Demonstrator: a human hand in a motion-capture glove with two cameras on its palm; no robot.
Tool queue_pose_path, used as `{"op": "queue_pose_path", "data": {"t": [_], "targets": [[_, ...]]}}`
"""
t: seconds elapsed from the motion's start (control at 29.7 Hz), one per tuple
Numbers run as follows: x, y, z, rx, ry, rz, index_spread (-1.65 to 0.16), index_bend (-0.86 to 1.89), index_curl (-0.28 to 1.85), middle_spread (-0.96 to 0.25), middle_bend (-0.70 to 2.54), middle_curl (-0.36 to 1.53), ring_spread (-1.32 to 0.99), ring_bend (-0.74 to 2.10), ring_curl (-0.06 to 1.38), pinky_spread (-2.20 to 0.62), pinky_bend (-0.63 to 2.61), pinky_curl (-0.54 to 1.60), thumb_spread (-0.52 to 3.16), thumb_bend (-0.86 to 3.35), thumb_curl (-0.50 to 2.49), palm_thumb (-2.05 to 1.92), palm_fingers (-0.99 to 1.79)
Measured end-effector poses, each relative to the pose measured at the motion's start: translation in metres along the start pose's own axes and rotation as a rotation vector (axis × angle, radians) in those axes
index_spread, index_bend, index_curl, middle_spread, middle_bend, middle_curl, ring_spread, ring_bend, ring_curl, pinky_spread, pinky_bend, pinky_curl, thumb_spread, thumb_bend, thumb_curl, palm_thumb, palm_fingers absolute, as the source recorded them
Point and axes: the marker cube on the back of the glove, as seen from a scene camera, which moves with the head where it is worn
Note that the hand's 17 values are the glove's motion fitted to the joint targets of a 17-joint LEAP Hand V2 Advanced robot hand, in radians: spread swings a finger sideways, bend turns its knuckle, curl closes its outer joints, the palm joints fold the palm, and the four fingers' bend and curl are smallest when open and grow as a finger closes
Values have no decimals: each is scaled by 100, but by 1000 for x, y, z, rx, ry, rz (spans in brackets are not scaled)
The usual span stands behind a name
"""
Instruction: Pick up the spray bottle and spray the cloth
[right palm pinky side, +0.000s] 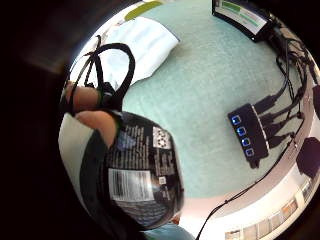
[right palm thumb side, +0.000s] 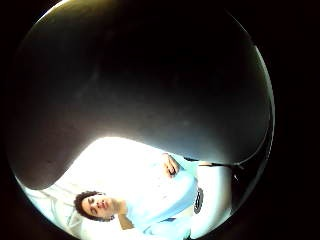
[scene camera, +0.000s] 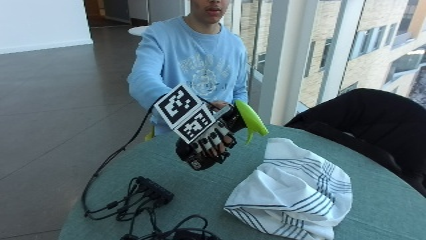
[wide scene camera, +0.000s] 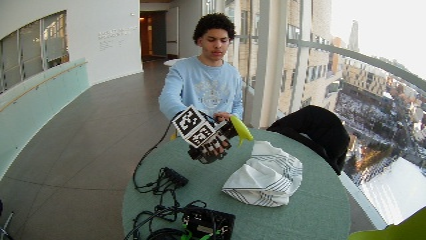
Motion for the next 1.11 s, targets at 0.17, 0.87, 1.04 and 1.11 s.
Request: {"op": "queue_pose_path", "data": {"t": [0.17, 0.87, 1.04, 1.11], "targets": [[-2, 0, 0, 3, -18, 1, -23, 15, 41, -9, 24, 46, -6, 44, 38, 1, 29, 38, 65, -3, 68, 96, 114], [-111, 38, 76, 179, -471, -497, -22, 15, 41, -10, 23, 46, -5, 44, 38, 2, 29, 37, 67, -3, 68, 96, 113], [-147, 35, 110, 173, -529, -587, -23, 15, 41, -10, 23, 46, -5, 43, 38, 2, 29, 37, 67, -3, 68, 96, 113], [-160, 33, 124, 162, -543, -613, -23, 15, 41, -10, 22, 46, -6, 43, 38, 2, 29, 37, 67, -3, 68, 96, 113]]}}
